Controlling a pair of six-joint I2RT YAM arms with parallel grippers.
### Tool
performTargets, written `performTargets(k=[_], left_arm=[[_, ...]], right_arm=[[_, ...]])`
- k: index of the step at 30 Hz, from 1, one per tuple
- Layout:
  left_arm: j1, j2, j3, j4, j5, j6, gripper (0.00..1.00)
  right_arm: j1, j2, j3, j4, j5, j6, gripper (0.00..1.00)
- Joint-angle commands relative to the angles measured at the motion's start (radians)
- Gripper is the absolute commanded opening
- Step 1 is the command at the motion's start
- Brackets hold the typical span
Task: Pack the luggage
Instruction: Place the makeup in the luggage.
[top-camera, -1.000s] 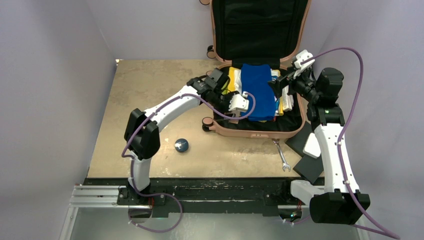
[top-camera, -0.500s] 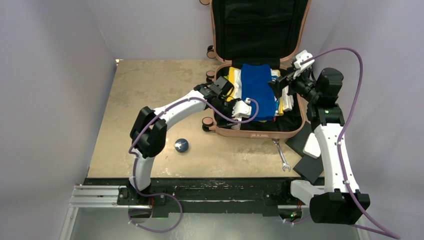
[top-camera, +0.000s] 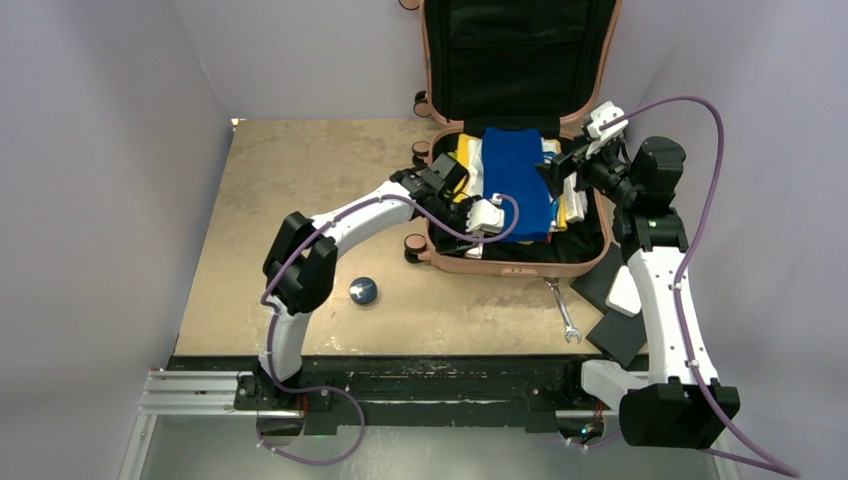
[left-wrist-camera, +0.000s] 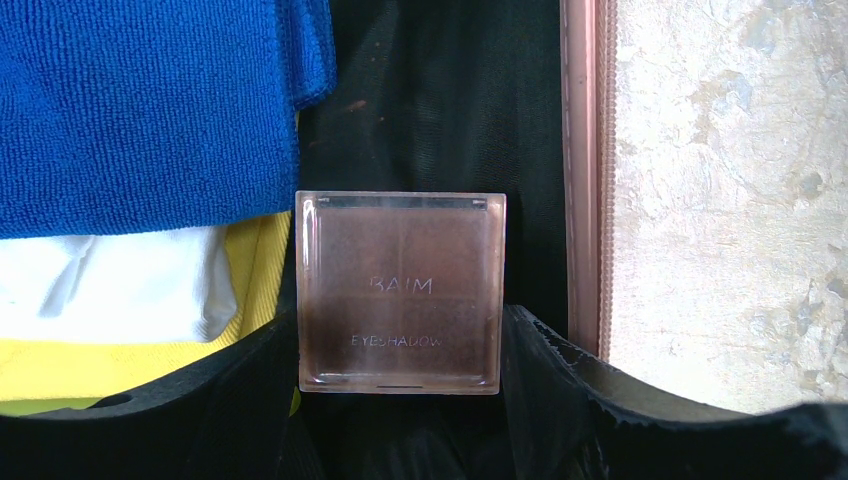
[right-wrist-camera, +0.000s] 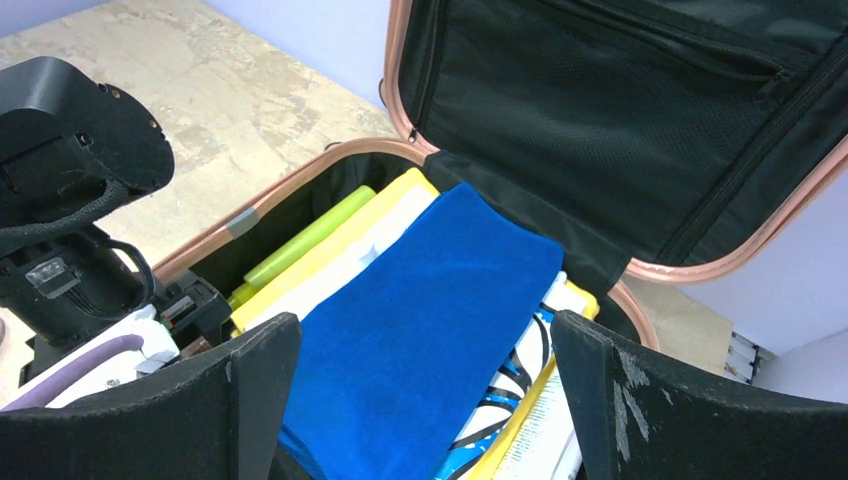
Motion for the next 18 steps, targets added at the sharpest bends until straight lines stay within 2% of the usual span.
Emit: performTargets(k=[1, 5, 10, 18], left_arm=[[-0.007, -0.045, 0.017, -0.023, 0.023, -0.009, 0.59], [-0.006, -0.071, 0.014, -0.03, 0.015, -0.009, 0.73], [-0.005, -0.11, 0.015, -0.03, 0.001, -0.011, 0.83], [0.008, -0.198, 0.038, -0.028, -0.037, -0.055, 0.89]], right_arm=[[0.002, -0.027, 0.001, 0.037, 0.011, -0.011, 0.99], [0.001, -0.027, 0.002, 0.037, 0.011, -0.01, 0.99], [0.001, -0.026, 0.004, 0.036, 0.01, -0.008, 0.99], [0.001, -0.024, 0.007, 0.034, 0.009, -0.009, 0.99]])
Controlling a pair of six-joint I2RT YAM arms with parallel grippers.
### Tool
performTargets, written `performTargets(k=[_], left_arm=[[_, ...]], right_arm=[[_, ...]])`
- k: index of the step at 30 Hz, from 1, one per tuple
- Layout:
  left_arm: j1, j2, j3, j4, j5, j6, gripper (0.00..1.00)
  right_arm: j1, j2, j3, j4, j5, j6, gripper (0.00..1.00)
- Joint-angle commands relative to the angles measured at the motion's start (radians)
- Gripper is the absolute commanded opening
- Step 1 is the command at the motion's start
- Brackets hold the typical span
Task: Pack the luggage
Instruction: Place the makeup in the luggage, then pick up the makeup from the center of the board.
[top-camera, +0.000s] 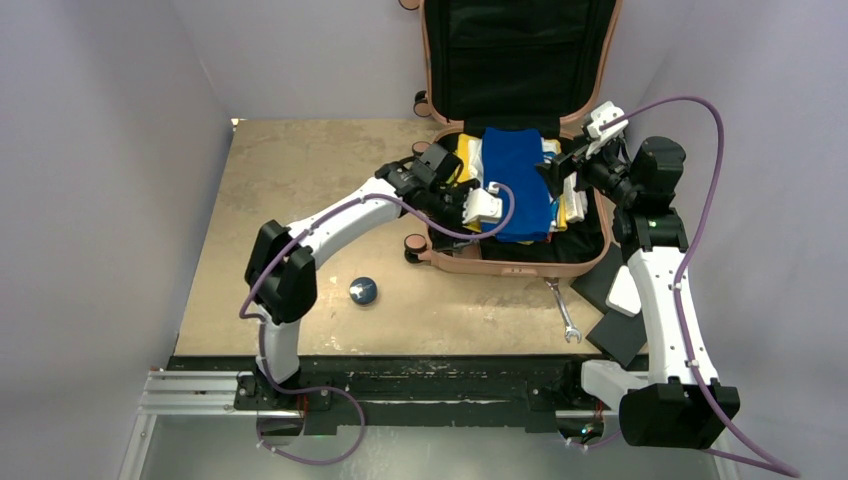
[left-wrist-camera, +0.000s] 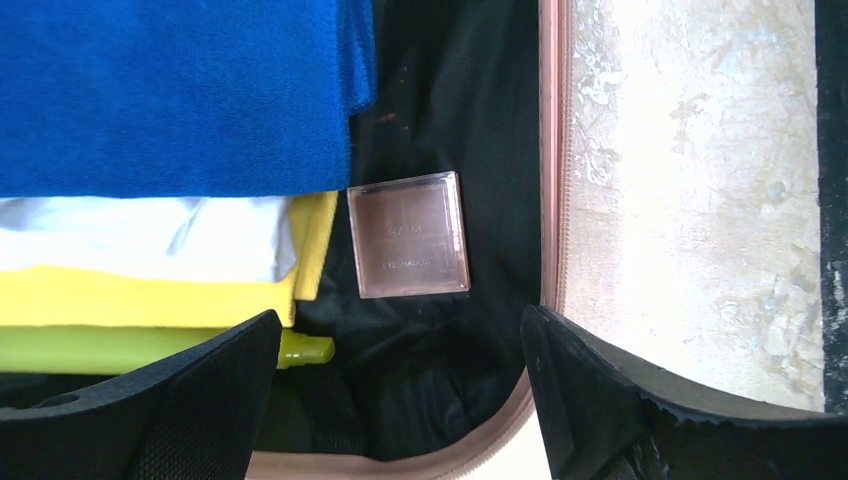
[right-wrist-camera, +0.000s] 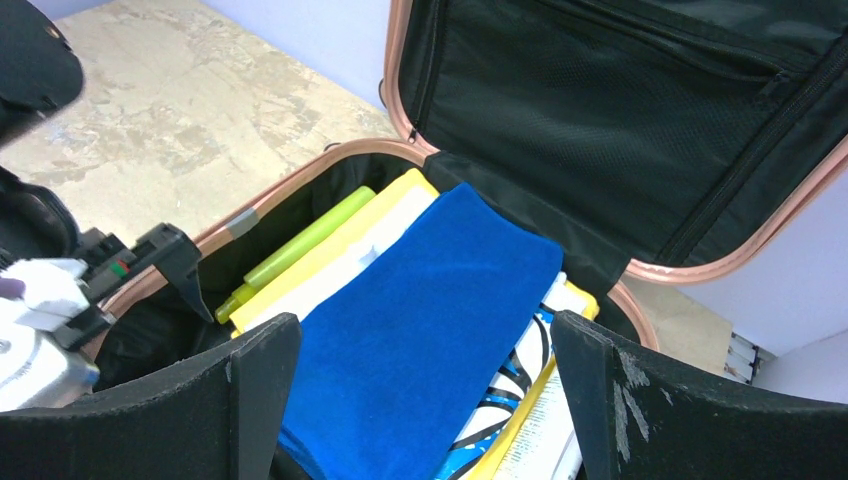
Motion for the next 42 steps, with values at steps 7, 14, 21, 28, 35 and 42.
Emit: performTargets(k=[7, 14, 21, 28, 35, 42], left_arm=[[0.115, -0.239, -0.028, -0.055, -0.061, -0.082, 0.94], [0.218, -0.419, -0.302, -0.064, -0.138, -0.078, 0.94], [0.221, -0.512, -0.552, -0.02, -0.235, -0.113, 0.94], [0.22, -0.505, -0.69, 0.029, -0.261, -0.171, 0.94], [0.22, -0.515, -0.751, 0.036, -0.271, -0.173, 0.94], [0.22, -0.51, -0.796, 0.027, -0.286, -0.163, 0.94]], right_arm=[[0.001, -0.025, 0.008, 0.035, 0.009, -0.009, 0.99], [0.001, -0.024, 0.01, 0.04, 0.012, -0.011, 0.99], [0.001, -0.023, 0.01, 0.039, 0.012, -0.009, 0.99], [0.001, -0.032, 0.008, 0.034, 0.018, -0.008, 0.99], [0.001, -0.027, 0.009, 0.031, 0.021, -0.007, 0.99], [0.001, -0.028, 0.006, 0.032, 0.025, -0.008, 0.99]])
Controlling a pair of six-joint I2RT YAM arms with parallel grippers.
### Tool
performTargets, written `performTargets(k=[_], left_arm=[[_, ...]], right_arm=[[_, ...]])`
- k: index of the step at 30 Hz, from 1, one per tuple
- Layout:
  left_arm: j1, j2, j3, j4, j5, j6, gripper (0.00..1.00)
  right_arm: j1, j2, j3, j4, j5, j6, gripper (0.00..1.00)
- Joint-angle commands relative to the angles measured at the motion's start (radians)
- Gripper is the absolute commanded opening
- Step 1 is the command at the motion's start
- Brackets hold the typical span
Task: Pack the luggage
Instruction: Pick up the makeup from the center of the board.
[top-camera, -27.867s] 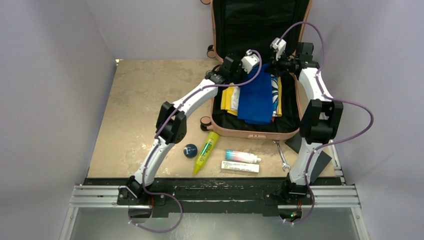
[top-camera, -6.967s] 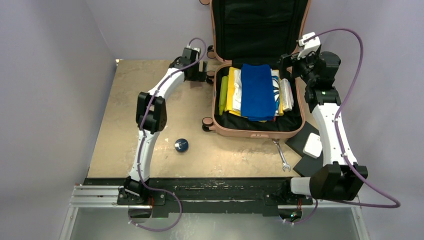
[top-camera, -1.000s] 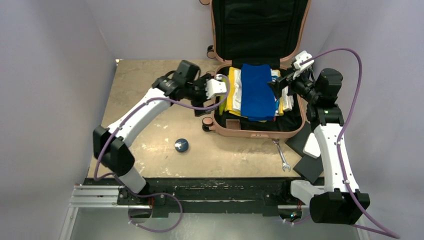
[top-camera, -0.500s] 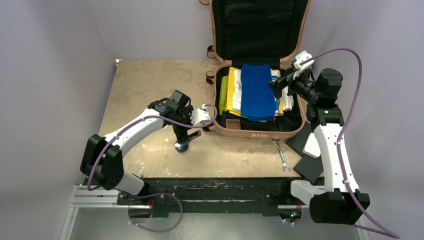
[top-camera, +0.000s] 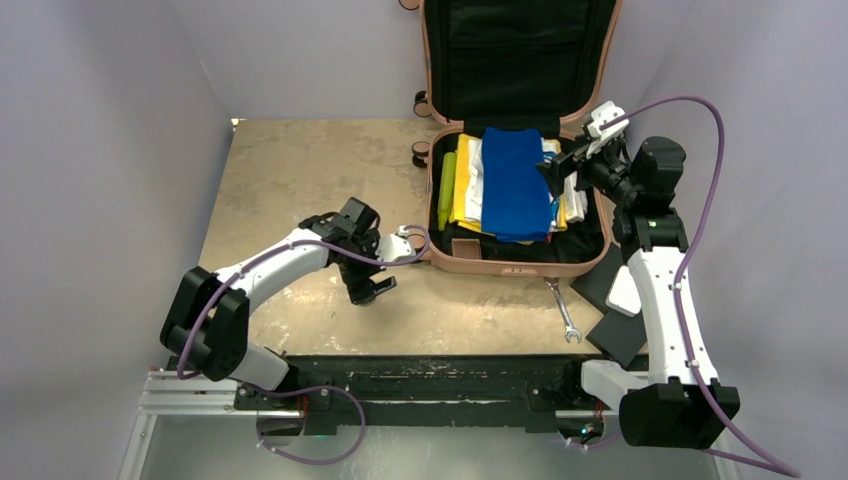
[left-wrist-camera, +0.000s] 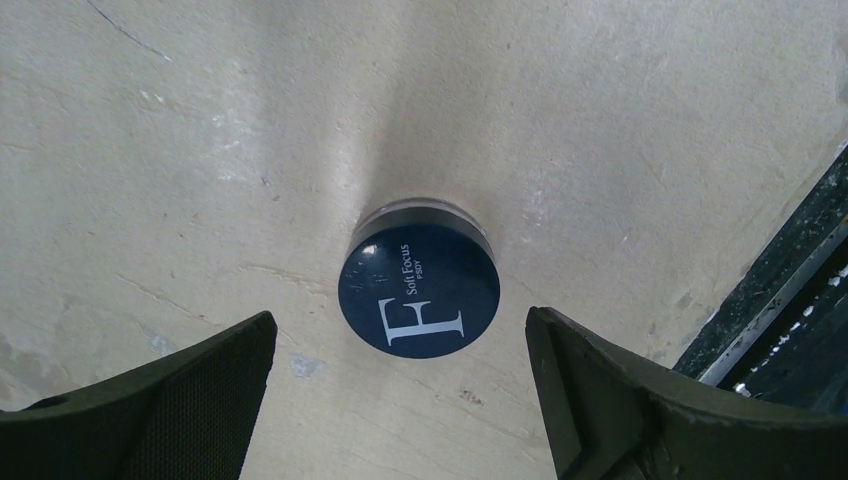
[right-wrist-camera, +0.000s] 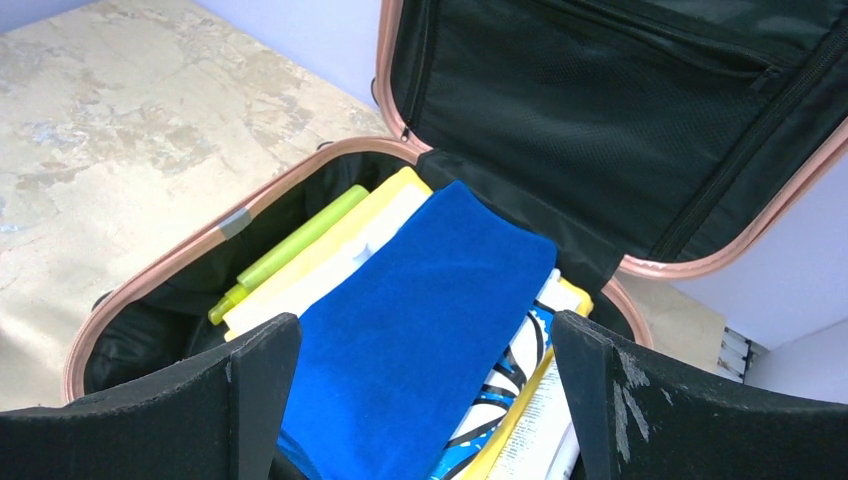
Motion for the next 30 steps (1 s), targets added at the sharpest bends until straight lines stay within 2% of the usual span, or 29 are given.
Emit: performTargets(k=[1, 10, 18, 21, 25, 26, 27, 28, 30], left_arm=[[0.0, -0.021, -0.025, 0.018, -0.013, -0.006, 0.94], [0.0, -0.003, -0.081, 0.084, -0.047, -0.003, 0.93], [-0.001, 0.02, -0.097, 0.098, -0.032, -0.004, 0.79], [-0.001, 0.032, -0.1, 0.1, -0.013, -0.004, 0.77], [-0.002, 0.052, -0.101, 0.099, 0.003, -0.005, 0.67], [-0.001, 0.056, -0.101, 0.098, 0.007, -0.005, 0.63], [-0.001, 0.059, -0.1, 0.099, 0.012, -0.007, 0.51], [-0.001, 0.061, -0.097, 0.1, 0.015, -0.008, 0.46], [-0.002, 0.062, -0.091, 0.097, 0.024, -0.01, 0.25]], right_arm=[[0.001, -0.026, 0.008, 0.029, 0.01, -0.006, 0.99], [0.001, -0.022, 0.008, 0.028, 0.013, -0.006, 0.99], [0.001, -0.017, 0.008, 0.027, 0.013, -0.005, 0.99], [0.001, -0.016, 0.009, 0.026, 0.013, -0.005, 0.99], [0.001, -0.018, 0.009, 0.026, 0.013, -0.005, 0.99], [0.001, -0.018, 0.009, 0.026, 0.014, -0.005, 0.99], [0.002, -0.018, 0.009, 0.027, 0.014, -0.005, 0.99], [0.002, -0.017, 0.009, 0.026, 0.014, -0.005, 0.99], [0.001, -0.017, 0.009, 0.027, 0.014, -0.005, 0.99]])
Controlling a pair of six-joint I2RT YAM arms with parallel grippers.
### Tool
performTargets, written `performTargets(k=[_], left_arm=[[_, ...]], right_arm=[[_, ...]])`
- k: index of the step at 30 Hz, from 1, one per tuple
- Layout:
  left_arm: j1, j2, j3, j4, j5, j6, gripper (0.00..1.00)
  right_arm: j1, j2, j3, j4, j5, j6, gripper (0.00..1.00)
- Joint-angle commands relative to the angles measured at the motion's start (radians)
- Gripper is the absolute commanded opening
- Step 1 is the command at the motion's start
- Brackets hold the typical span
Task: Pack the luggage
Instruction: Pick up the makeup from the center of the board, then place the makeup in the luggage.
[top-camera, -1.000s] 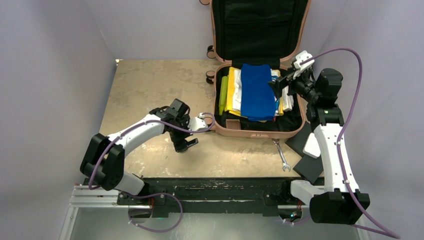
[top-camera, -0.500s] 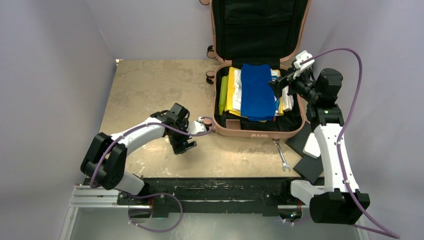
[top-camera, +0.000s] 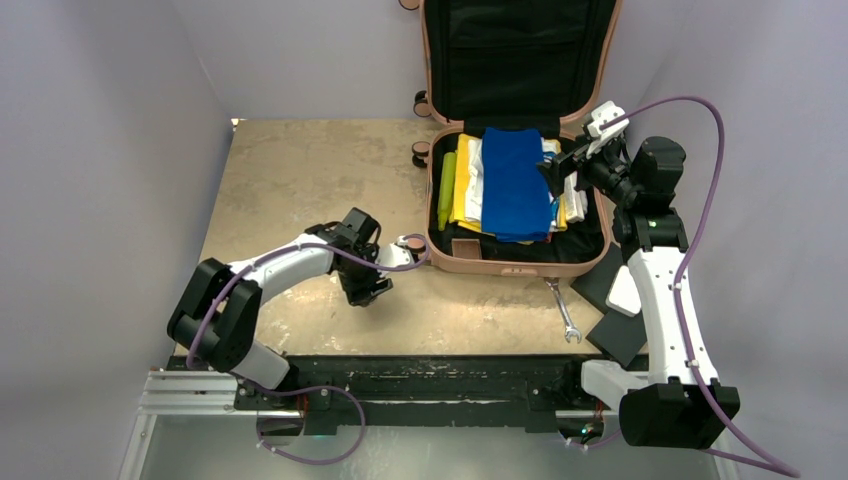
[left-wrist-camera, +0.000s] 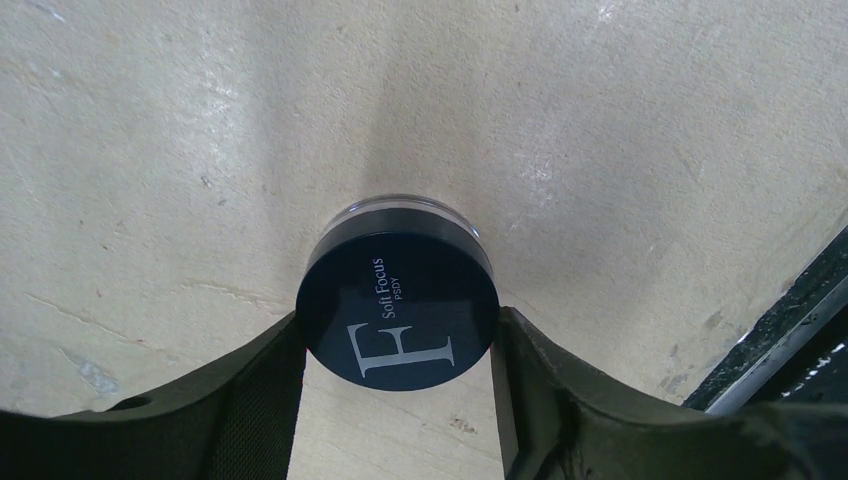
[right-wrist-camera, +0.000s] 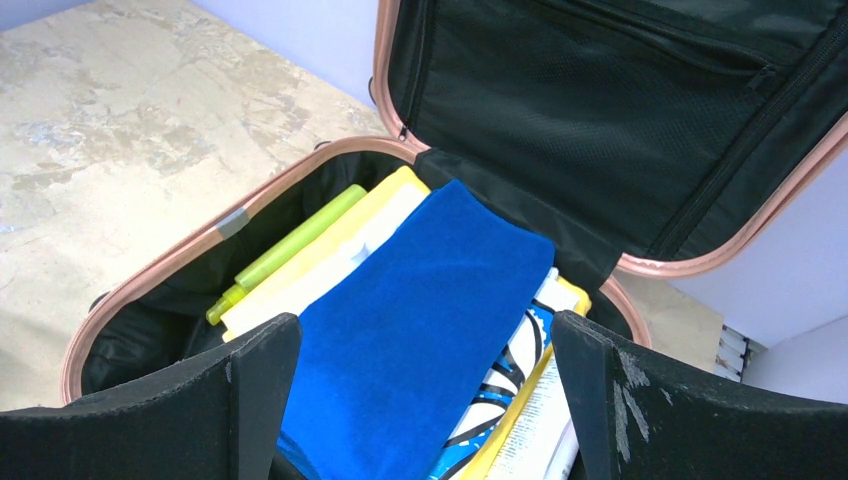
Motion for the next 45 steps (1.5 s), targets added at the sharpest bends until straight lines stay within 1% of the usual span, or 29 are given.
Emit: performTargets(k=[1, 4, 8, 11, 14, 17, 20, 25, 30, 34, 37, 39, 41, 45], left_arm=[[-0.001, 0.015, 0.01, 0.012, 0.046, -0.01, 0.18], [-0.001, 0.009, 0.036, -0.006, 0.052, -0.011, 0.06], [-0.001, -0.018, 0.101, -0.052, 0.053, -0.006, 0.0], [-0.001, -0.056, 0.18, -0.098, 0.056, 0.002, 0.0], [-0.004, -0.086, 0.284, -0.137, 0.057, 0.006, 0.0], [-0.021, -0.083, 0.377, -0.159, 0.058, 0.008, 0.0], [-0.068, -0.052, 0.465, -0.168, 0.039, 0.004, 0.0], [-0.198, 0.056, 0.639, -0.17, 0.006, -0.013, 0.0], [-0.321, 0.225, 0.84, -0.18, 0.008, -0.024, 0.0], [-0.415, 0.385, 1.012, -0.205, -0.011, -0.012, 0.0], [-0.461, 0.487, 1.137, -0.196, 0.004, -0.014, 0.0], [-0.484, 0.555, 1.229, -0.175, 0.014, -0.023, 0.0], [-0.502, 0.629, 1.304, -0.154, 0.016, -0.034, 0.0], [-0.524, 0.719, 1.403, -0.103, 0.016, -0.055, 0.0]], right_arm=[[0.001, -0.017, 0.011, 0.026, 0.007, -0.005, 0.99], [0.001, -0.018, 0.012, 0.025, 0.009, -0.005, 0.99], [0.001, -0.018, 0.019, 0.019, 0.006, -0.004, 0.99], [0.001, -0.018, 0.028, 0.003, -0.004, -0.005, 0.99], [0.001, -0.019, 0.034, 0.0, 0.018, -0.01, 0.99], [0.001, -0.017, 0.039, -0.003, 0.064, -0.008, 0.99], [0.001, -0.01, 0.046, -0.01, 0.125, -0.007, 0.99], [0.001, 0.002, 0.053, -0.034, 0.225, -0.017, 0.99], [0.0, 0.009, 0.045, -0.069, 0.325, -0.047, 0.99], [-0.003, -0.024, -0.009, -0.048, 0.407, -0.057, 0.99], [-0.016, -0.051, -0.058, -0.019, 0.469, -0.054, 0.99], [-0.045, -0.055, -0.075, -0.013, 0.472, -0.046, 0.99], [-0.084, -0.055, -0.081, -0.018, 0.442, -0.033, 0.99], [-0.133, -0.062, -0.099, -0.016, 0.393, -0.02, 0.99]])
